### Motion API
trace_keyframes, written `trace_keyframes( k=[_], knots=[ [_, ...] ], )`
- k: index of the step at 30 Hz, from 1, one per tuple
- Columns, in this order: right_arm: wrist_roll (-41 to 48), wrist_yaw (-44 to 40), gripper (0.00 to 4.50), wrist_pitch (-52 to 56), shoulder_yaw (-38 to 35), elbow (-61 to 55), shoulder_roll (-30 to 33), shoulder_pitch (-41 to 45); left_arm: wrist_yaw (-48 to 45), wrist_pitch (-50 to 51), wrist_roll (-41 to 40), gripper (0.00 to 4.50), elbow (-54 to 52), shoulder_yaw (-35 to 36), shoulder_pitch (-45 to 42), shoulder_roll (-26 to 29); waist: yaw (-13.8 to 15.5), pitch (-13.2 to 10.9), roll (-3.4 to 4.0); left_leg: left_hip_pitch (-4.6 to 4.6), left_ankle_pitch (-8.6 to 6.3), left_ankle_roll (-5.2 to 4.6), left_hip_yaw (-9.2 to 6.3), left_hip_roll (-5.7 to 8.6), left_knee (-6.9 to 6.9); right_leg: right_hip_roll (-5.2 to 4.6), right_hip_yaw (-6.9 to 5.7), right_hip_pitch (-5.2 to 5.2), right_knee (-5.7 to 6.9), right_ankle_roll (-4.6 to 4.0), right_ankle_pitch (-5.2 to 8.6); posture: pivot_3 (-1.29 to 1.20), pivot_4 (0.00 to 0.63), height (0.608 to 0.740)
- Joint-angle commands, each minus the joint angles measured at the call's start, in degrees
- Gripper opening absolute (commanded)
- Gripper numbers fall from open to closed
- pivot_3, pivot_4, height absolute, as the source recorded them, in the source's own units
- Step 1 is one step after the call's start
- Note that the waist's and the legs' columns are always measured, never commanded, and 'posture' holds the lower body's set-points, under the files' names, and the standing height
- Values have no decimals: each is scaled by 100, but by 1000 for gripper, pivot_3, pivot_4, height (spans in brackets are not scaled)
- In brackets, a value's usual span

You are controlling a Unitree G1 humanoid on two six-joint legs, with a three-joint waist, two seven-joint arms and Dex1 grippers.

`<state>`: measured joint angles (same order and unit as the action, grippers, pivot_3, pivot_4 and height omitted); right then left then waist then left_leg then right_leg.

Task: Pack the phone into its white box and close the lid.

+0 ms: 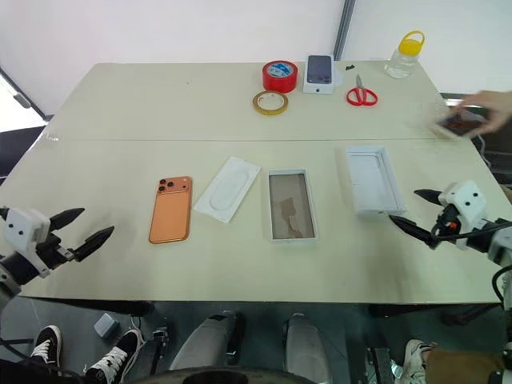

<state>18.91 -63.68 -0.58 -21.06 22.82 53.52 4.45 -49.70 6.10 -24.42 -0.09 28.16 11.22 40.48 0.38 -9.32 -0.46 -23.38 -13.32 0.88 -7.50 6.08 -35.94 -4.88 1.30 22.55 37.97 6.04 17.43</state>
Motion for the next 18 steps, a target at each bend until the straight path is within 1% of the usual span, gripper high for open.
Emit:
trace_keyframes(
  k=[1, 5, 14, 18],
  knots=[
    [94, -47, 4460, -120, -254, 27, 141, -22, 96, -100, 14, 4411, -43, 169, -41, 57, -10, 0, 1, 0, 0, 0, 0, 0, 0, 0, 0, 0, 0, 0, 0, 0, 150, 740],
    [128, 12, 4460, 9, -269, -118, 116, -41, 232, -42, 55, 4411, -70, 87, -144, 53, -13, 0, 1, 0, 0, 0, 0, 0, 0, 0, 0, 1, 1, 0, 0, 0, 150, 740],
    [154, 187, 4460, 250, -167, -501, 46, -25, 192, 81, -9, 4411, -138, -6, -276, 62, -11, 0, 2, 0, 0, 0, 0, 0, 1, 0, 0, 1, 0, 1, 0, 0, 150, 740],
    [160, 247, 4460, 416, -92, -711, 37, 99, 242, 255, -40, 4411, -257, -71, -386, 73, -8, -1, 2, 0, 0, 0, 0, 0, 0, 0, 0, 1, 0, 1, 0, 0, 150, 740]
  ],
)
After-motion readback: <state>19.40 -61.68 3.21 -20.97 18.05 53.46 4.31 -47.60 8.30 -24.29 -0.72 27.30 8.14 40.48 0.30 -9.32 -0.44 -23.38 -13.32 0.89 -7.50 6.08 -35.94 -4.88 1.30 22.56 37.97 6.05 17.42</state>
